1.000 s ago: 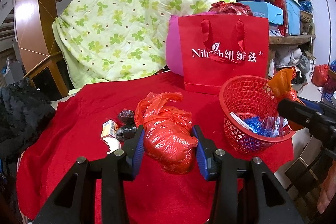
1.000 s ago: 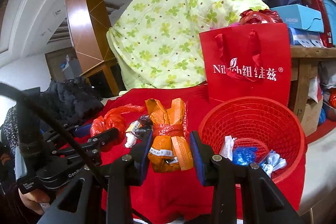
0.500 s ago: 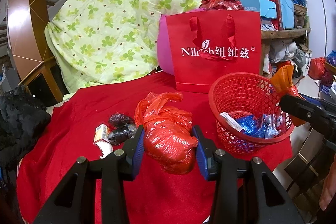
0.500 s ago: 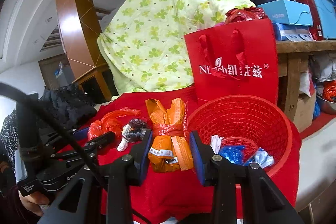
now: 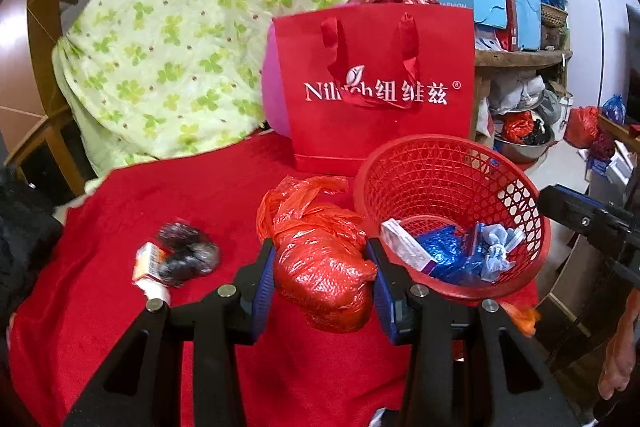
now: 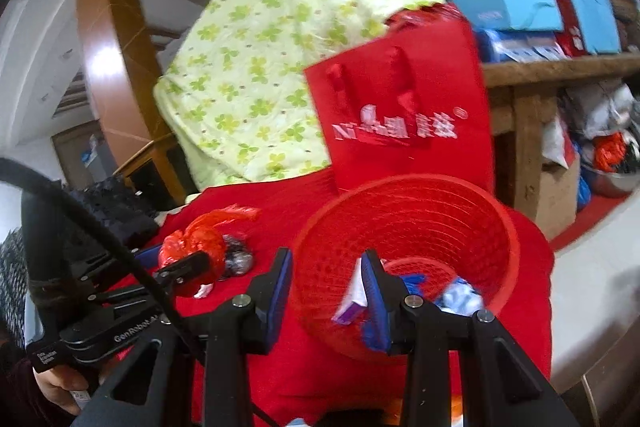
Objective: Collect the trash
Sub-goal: 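Open the left tool over the basket while the right tool releases the orange wrapper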
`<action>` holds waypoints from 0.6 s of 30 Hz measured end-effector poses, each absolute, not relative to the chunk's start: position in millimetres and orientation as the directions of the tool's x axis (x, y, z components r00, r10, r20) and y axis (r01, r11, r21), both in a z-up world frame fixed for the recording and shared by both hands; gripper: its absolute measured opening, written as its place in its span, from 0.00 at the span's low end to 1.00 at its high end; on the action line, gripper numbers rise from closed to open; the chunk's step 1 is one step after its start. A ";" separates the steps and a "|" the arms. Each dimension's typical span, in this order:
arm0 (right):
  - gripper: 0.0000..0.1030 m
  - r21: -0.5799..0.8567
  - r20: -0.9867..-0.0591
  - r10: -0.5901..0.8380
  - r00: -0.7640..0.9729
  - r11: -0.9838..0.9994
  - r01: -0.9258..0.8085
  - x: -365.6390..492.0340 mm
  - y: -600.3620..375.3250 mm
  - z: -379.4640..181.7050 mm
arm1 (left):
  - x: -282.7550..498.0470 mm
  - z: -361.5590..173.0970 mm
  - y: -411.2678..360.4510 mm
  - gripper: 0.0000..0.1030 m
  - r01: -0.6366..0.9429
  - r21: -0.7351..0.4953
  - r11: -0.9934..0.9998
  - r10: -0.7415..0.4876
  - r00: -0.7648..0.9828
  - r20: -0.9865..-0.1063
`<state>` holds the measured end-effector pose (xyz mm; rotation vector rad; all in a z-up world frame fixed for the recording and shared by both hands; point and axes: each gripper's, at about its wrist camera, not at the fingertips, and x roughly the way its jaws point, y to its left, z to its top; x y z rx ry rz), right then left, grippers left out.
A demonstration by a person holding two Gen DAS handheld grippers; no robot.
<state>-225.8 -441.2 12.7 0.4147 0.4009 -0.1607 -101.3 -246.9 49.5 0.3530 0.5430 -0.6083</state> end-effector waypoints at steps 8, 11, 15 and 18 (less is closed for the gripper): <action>0.38 0.406 -0.412 -0.159 0.897 0.849 0.337 -244.6 -484.3 6.0 | -84.9 59.2 -304.4 0.50 0.744 0.107 0.659 -0.557 0.580 -0.594; 0.38 0.406 -0.395 -0.195 0.898 0.840 0.361 -254.6 -490.0 12.3 | -78.8 59.7 -324.7 0.70 0.784 0.083 0.615 -0.597 0.532 -0.601; 0.38 0.404 -0.381 -0.222 0.898 0.834 0.377 -265.2 -495.9 21.9 | -68.6 56.3 -313.9 0.76 0.768 0.025 0.640 -0.611 0.528 -0.589; 0.41 0.398 -0.381 -0.213 0.900 0.840 0.367 -264.3 -493.9 25.5 | -58.0 47.7 -281.8 0.76 0.729 -0.022 0.684 -0.595 0.540 -0.596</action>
